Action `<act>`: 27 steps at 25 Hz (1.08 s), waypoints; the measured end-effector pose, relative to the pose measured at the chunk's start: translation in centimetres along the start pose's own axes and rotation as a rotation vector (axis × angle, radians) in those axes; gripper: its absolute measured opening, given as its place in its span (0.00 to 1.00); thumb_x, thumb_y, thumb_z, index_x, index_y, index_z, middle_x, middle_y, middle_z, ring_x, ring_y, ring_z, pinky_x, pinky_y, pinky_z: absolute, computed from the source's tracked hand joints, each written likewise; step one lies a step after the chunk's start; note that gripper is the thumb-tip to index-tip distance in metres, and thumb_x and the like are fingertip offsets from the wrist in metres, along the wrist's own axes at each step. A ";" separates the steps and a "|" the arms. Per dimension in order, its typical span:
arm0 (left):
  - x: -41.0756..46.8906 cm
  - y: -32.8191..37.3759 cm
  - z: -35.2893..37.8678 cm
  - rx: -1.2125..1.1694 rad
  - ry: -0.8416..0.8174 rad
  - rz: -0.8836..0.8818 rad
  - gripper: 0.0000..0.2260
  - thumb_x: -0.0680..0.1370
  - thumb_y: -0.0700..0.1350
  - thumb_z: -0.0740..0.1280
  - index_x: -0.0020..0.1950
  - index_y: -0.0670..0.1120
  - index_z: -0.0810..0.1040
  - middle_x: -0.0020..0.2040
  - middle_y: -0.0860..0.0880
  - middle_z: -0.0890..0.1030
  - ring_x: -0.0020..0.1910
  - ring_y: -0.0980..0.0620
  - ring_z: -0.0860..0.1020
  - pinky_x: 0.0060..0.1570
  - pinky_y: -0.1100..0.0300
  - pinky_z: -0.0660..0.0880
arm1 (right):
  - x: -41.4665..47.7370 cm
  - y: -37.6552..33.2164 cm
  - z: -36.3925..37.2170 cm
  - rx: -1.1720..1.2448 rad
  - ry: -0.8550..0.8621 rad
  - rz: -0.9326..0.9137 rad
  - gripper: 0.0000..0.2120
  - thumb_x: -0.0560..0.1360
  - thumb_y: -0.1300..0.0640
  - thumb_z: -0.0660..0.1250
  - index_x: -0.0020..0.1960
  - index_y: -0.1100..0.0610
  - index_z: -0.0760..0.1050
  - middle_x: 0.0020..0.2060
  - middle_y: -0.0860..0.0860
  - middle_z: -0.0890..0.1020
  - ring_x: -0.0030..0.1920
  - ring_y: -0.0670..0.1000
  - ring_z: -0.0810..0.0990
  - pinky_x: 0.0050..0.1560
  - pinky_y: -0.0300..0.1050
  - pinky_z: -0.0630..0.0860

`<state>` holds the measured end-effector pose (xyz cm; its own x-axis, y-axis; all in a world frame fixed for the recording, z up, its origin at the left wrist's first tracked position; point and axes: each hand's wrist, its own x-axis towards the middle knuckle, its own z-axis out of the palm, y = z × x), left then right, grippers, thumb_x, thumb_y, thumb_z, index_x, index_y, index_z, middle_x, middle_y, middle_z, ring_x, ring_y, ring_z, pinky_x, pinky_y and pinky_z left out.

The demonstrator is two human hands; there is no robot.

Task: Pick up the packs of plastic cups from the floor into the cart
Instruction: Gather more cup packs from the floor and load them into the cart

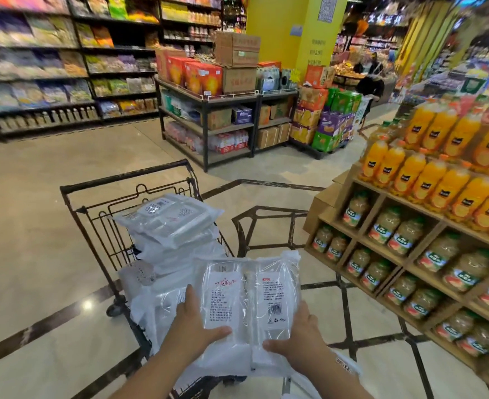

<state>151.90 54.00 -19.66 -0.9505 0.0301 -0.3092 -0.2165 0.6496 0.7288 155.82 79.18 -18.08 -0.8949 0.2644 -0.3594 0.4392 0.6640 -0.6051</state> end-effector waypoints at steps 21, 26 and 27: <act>3.3 -9.3 -5.6 -0.140 0.213 -0.231 0.64 0.63 0.63 0.81 0.80 0.55 0.36 0.71 0.43 0.66 0.68 0.45 0.71 0.68 0.49 0.71 | 9.3 -9.0 9.1 -0.149 -0.289 -0.202 0.67 0.64 0.39 0.81 0.82 0.54 0.36 0.79 0.60 0.51 0.78 0.60 0.58 0.76 0.55 0.62; 4.1 -9.0 -4.3 -0.190 0.274 -0.302 0.65 0.61 0.65 0.80 0.80 0.57 0.34 0.70 0.42 0.65 0.67 0.45 0.69 0.67 0.49 0.71 | 13.3 -9.9 9.3 -0.221 -0.384 -0.303 0.69 0.65 0.38 0.80 0.81 0.57 0.31 0.80 0.61 0.48 0.80 0.59 0.53 0.78 0.54 0.58; 4.4 -9.0 -3.9 -0.199 0.283 -0.310 0.67 0.60 0.66 0.80 0.80 0.58 0.33 0.72 0.41 0.64 0.68 0.44 0.69 0.67 0.47 0.70 | 14.1 -9.9 9.2 -0.231 -0.407 -0.312 0.69 0.65 0.37 0.80 0.81 0.58 0.31 0.80 0.61 0.48 0.80 0.59 0.53 0.78 0.54 0.58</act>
<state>148.84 45.34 -25.18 -0.8516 -0.3691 -0.3723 -0.5124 0.4360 0.7398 139.57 69.84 -23.69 -0.8570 -0.2295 -0.4613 0.0893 0.8155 -0.5718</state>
